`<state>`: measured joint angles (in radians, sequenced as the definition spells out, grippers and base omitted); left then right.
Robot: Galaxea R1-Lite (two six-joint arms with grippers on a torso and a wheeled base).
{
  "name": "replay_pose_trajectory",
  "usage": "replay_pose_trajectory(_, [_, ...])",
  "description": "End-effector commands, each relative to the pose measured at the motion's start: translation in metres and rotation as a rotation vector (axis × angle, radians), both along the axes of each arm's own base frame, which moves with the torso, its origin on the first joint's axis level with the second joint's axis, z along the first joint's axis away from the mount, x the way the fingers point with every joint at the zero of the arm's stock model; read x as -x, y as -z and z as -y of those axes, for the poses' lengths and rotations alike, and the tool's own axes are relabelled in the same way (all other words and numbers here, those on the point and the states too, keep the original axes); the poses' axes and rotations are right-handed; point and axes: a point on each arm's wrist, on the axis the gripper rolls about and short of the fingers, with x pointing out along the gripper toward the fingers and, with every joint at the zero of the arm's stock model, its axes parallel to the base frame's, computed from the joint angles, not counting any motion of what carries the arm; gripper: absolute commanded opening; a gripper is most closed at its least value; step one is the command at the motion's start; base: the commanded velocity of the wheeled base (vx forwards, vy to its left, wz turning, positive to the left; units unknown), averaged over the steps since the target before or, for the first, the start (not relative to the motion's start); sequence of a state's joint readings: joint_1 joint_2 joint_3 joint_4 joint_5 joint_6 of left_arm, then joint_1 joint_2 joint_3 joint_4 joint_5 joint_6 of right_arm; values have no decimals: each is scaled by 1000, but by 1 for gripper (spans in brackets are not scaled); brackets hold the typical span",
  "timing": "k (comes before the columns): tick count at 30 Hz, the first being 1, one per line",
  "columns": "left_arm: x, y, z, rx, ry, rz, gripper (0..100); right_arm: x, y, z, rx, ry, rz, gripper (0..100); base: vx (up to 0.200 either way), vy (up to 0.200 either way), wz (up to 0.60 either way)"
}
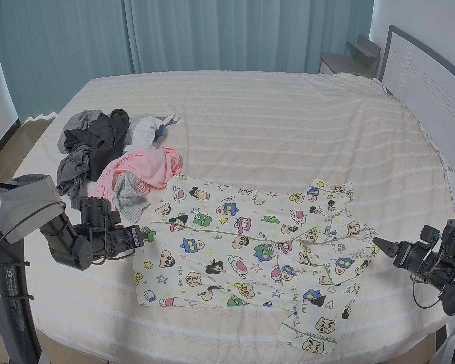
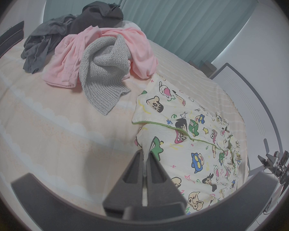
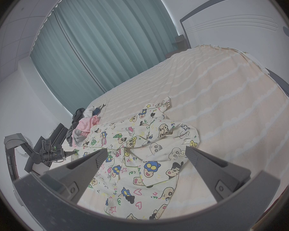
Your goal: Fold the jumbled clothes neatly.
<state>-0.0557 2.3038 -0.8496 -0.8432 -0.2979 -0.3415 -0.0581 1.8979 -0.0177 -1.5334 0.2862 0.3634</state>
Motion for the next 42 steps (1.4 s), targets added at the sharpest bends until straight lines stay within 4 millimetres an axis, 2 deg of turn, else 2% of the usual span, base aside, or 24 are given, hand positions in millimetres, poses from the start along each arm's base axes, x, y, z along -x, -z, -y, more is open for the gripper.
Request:
replay_pose_trajectory(1, [-2, -5, 0, 1, -1, 19, 0, 4, 2, 0, -1, 1, -17, 100, 0, 0, 0])
replay_pose_trajectory(9, [-1, -8, -1, -2, -6, 22, 0, 4, 1, 0, 0, 4, -11, 100, 0, 0, 0])
replay_pose_trajectory(10, [0, -8, -1, -5, -4, 20, 100, 4, 1, 0, 2, 10, -11, 100, 0, 0, 0])
replay_pose_trajectory(18, [0, -5, 3, -21, -8, 21, 100, 5, -2, 0, 16, 33, 5, 100, 0, 0, 0])
replay_pose_trajectory(28, [4, -18, 8, -42, -37, 42, 100, 6, -4, 0, 34, -12, 21, 100, 0, 0, 0])
replay_pose_trajectory(34, [25, -34, 5, -66, -79, 45, 100, 9, -11, 2, 26, 2, 43, 100, 0, 0, 0])
replay_pose_trajectory(37, [39, -50, 10, -81, -106, 66, 100, 13, -13, 1, 19, 1, 26, 100, 0, 0, 0])
replay_pose_trajectory(42, [53, -55, 10, -78, -113, 58, 100, 18, -16, 1, 19, 2, 15, 100, 0, 0, 0])
